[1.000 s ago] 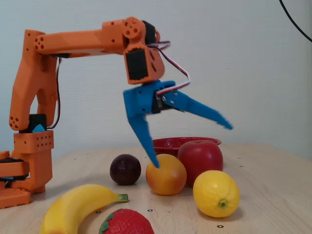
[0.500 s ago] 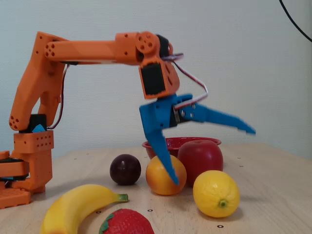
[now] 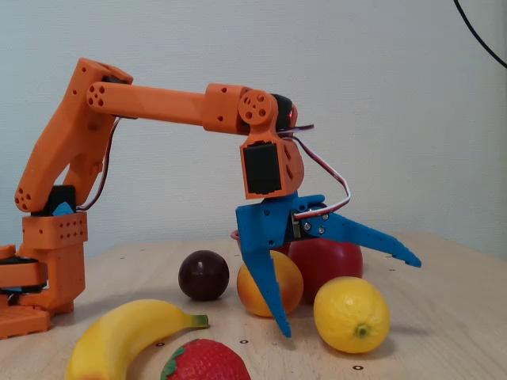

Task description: Put the lemon in the red bowl.

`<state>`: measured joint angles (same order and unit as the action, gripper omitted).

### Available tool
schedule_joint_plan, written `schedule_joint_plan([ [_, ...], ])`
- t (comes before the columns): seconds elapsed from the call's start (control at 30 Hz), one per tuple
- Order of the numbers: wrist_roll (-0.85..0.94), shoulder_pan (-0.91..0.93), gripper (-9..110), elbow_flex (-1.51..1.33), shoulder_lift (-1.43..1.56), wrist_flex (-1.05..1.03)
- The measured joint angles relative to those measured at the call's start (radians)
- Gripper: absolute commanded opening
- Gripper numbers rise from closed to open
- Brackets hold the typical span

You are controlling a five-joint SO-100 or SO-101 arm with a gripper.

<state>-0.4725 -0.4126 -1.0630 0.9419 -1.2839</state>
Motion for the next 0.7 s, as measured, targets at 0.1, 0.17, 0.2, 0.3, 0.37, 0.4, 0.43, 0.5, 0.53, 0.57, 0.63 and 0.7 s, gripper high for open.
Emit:
schedule_joint_plan([
  [0.1, 0.003, 0.000, 62, 0.041, -0.026, 0.002],
  [0.17, 0.003, 0.002, 62, 0.052, -0.043, 0.008],
  [0.2, 0.002, 0.002, 62, 0.052, -0.054, 0.012],
  [0.3, 0.002, 0.000, 62, 0.052, -0.071, 0.014],
  [0.37, 0.003, 0.000, 62, 0.052, -0.072, 0.014],
  [0.4, 0.003, 0.000, 62, 0.052, -0.072, 0.014],
  [0.43, 0.003, 0.000, 62, 0.052, -0.072, 0.014],
  [0.5, 0.003, 0.000, 62, 0.052, -0.072, 0.014],
  [0.53, 0.003, 0.000, 62, 0.052, -0.072, 0.014],
  [0.57, 0.003, 0.000, 62, 0.052, -0.072, 0.014],
  [0.63, 0.003, 0.000, 62, 0.052, -0.072, 0.020],
  [0.7, 0.003, 0.000, 62, 0.052, -0.086, 0.026],
])
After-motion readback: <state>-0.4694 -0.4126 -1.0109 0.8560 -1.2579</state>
